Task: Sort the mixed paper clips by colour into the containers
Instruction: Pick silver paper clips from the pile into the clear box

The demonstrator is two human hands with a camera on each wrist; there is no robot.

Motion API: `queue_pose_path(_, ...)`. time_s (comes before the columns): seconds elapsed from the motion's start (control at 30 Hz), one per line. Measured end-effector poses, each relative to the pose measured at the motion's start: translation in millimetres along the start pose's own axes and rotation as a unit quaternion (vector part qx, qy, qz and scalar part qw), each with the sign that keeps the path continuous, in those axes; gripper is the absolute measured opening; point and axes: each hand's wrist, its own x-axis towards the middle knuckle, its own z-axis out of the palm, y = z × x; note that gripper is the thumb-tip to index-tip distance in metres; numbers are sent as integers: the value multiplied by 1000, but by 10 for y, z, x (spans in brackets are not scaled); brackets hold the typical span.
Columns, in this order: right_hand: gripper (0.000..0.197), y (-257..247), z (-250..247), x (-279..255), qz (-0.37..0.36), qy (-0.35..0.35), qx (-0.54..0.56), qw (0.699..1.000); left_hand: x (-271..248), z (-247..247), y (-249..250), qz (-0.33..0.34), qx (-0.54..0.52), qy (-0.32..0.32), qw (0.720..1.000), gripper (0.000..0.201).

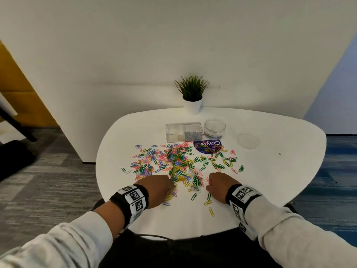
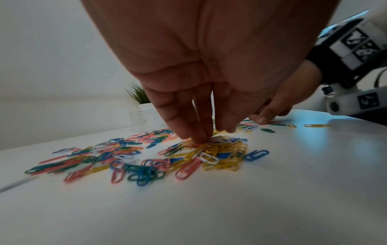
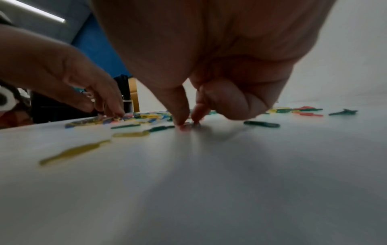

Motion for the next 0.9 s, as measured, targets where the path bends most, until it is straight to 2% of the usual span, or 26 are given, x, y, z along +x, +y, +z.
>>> queue_pose_path(0.1, 31, -22, 53, 37, -8, -2, 4, 1000, -20, -17, -71, -22, -10, 16, 1000, 36)
queue_pose_path(0.17, 23, -9, 55, 46, -15, -1, 11, 1000, -18, -7, -103, -32, -2, 16, 999, 34)
queue_pose_path(0.23, 14, 16, 17, 37, -19, 10, 29, 999, -23, 10, -94, -23, -2, 10, 1000, 36)
queue_pose_path(0.4, 19, 65, -149, 55, -23, 68, 161, 984, 8, 46, -38, 22, 25, 12, 999, 33)
queue_pose_path(0.47, 14, 48, -221, 59, -13, 69, 294, 953, 24, 68, -68, 22, 17, 14, 1000, 33)
queue_pose_path(0.53, 3, 15, -273, 49, 19, 68, 455, 888, 33, 67, -126, 9, -20, 23, 999, 36)
queue_pose_path(0.57, 8, 3, -287, 46, 42, 61, 511, 856, 37, 58, -165, -3, -41, 31, 999, 38)
queue_pose_path(0.6, 14, -15, -283, 48, 56, 49, 537, 840, 41, 47, -208, -15, -57, 42, 997, 36)
queue_pose_path(0.63, 16, -35, -270, 58, 56, 37, 527, 847, 45, 38, -250, -25, -61, 50, 997, 33)
queue_pose_path(0.67, 14, -52, -251, 73, 42, 28, 473, 880, 44, 34, -284, -31, -58, 55, 996, 29)
queue_pose_path(0.73, 11, -75, -199, 81, -35, 27, 273, 961, 33, 44, -319, -36, -55, 57, 996, 27)
queue_pose_path(0.77, 12, -90, -166, 74, -72, 24, 181, 981, 26, 50, -314, -33, -58, 53, 996, 28)
queue_pose_path(0.83, 17, -108, -111, 58, -124, 15, 74, 989, 19, 68, -291, -15, -55, 42, 997, 30)
queue_pose_path(0.9, 22, -102, -80, 27, -137, 2, 26, 990, 22, 73, -258, -3, -40, 31, 999, 30)
